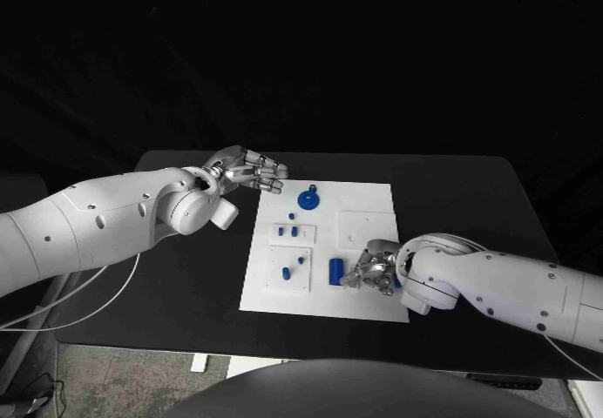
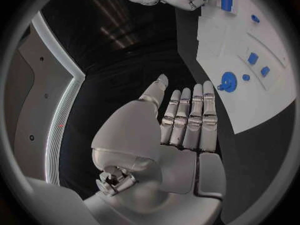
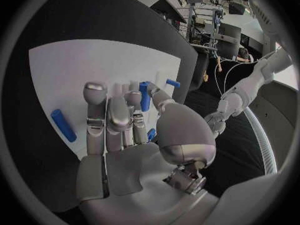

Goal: Assemble the parts on the task board

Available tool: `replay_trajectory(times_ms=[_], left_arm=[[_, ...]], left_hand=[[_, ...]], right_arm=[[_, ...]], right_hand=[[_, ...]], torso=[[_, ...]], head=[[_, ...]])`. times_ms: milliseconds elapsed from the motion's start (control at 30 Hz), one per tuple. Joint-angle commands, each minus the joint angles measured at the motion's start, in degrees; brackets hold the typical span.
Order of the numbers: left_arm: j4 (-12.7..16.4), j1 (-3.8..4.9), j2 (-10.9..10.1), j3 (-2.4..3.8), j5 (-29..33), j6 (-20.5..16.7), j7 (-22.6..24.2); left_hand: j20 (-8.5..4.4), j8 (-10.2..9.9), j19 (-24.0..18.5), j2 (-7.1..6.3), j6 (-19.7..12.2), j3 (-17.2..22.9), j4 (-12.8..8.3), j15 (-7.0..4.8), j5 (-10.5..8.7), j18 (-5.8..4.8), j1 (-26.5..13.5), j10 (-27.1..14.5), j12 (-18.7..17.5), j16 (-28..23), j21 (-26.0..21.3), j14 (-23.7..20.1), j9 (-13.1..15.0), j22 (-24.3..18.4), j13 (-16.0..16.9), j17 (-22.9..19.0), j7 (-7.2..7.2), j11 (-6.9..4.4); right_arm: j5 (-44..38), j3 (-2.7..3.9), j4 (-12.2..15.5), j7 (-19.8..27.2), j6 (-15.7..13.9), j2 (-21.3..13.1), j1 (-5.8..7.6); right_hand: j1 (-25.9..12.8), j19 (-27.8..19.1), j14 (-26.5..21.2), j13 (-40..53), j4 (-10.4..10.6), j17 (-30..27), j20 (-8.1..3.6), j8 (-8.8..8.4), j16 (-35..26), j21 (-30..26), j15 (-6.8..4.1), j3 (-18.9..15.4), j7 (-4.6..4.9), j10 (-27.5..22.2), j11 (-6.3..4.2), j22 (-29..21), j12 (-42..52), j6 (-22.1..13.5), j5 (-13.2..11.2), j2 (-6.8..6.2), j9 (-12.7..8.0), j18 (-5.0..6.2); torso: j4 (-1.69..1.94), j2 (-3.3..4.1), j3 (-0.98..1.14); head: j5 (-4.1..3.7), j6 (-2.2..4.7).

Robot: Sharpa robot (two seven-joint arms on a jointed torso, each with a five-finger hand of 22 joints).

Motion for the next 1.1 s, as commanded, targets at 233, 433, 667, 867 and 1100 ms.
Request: replay_trajectory(times_ms=[233, 433, 667, 867, 1100], left_arm=[[0.12, 0.02, -0.01, 0.01, 0.09, 0.90, 0.16], [0.11, 0.02, -0.07, 0.00, 0.07, 0.90, 0.13], [0.08, 0.02, -0.01, -0.01, 0.07, 0.94, 0.14], [0.04, 0.01, -0.03, -0.02, 0.07, 0.97, 0.14], [-0.01, 0.00, -0.03, -0.04, 0.07, 1.02, 0.09]], left_hand=[[0.11, 0.24, 0.34, 0.39, -0.36, -0.03, 0.23, 0.09, 0.21, 0.48, -0.07, -0.04, 0.25, -0.17, 0.34, -0.29, 0.03, -0.06, -0.06, -0.05, 0.01, 0.14], [0.11, 0.24, 0.34, 0.39, -0.36, -0.03, 0.23, 0.09, 0.21, 0.48, -0.07, -0.04, 0.25, -0.17, 0.34, -0.29, 0.03, -0.06, -0.06, -0.05, 0.01, 0.14], [0.11, 0.24, 0.34, 0.39, -0.36, -0.03, 0.23, 0.09, 0.21, 0.48, -0.07, -0.04, 0.25, -0.17, 0.34, -0.29, 0.03, -0.06, -0.06, -0.05, 0.01, 0.14], [0.11, 0.24, 0.34, 0.39, -0.36, -0.03, 0.23, 0.09, 0.21, 0.48, -0.07, -0.04, 0.25, -0.17, 0.34, -0.29, 0.03, -0.06, -0.06, -0.05, 0.01, 0.14], [0.11, 0.24, 0.34, 0.39, -0.36, -0.03, 0.23, 0.09, 0.21, 0.48, -0.07, -0.04, 0.25, -0.17, 0.34, -0.29, 0.03, -0.06, -0.06, -0.05, 0.01, 0.14]], right_arm=[[2.90, 0.65, 3.27, 5.08, 0.53, -3.75, 0.28], [2.79, 1.63, 4.72, 5.84, 0.62, -6.91, 1.60], [-0.02, 2.13, 3.90, 3.65, 3.33, -10.08, 3.38], [-5.55, 2.21, 2.43, -0.34, 6.39, -11.47, 3.86], [-10.13, 2.23, 1.22, -4.67, 7.93, -12.47, 4.00]], right_hand=[[1.52, 0.62, 0.06, 3.37, 1.48, 0.08, -0.05, 0.00, 0.32, 0.56, -0.18, -1.56, 0.63, 1.13, 0.44, 4.13, 4.21, -1.14, -1.20, -0.07, -0.31, -0.14], [1.74, 0.64, 0.09, 4.22, 1.46, 0.15, -0.04, 0.02, 0.47, 0.81, -0.17, -1.58, 0.63, 1.49, 0.45, 4.18, 5.18, -1.22, -1.45, 0.17, -0.29, -0.09], [1.83, 0.57, 0.07, 4.27, 1.35, 0.14, 0.00, 0.00, 0.51, 0.95, -0.15, -1.45, 0.63, 1.44, 0.46, 4.19, 5.09, -1.21, -2.36, 0.13, -0.28, -0.10], [1.65, 0.44, 0.07, 4.17, 2.66, 0.08, 0.07, 0.00, 0.52, 1.09, -0.07, 0.07, 0.67, 1.49, 0.49, 4.18, 4.77, -1.15, -4.57, -0.96, -0.28, -0.17], [0.65, 0.35, 0.00, 3.86, 8.96, -0.04, 0.05, 0.01, 0.40, 1.08, 0.02, 9.56, 0.81, 1.36, 0.48, 4.14, 4.13, -1.19, -10.42, -7.26, -0.25, -0.21]], torso=[[-0.10, 0.02, 0.05], [-0.14, 0.01, 0.10], [-0.12, 0.02, 0.06], [-0.05, 0.06, 0.08], [-0.06, 0.03, -0.02]], head=[[-0.69, 0.01], [-1.41, 0.01], [-2.25, 0.01], [-2.72, 0.01], [-2.97, 0.01]])
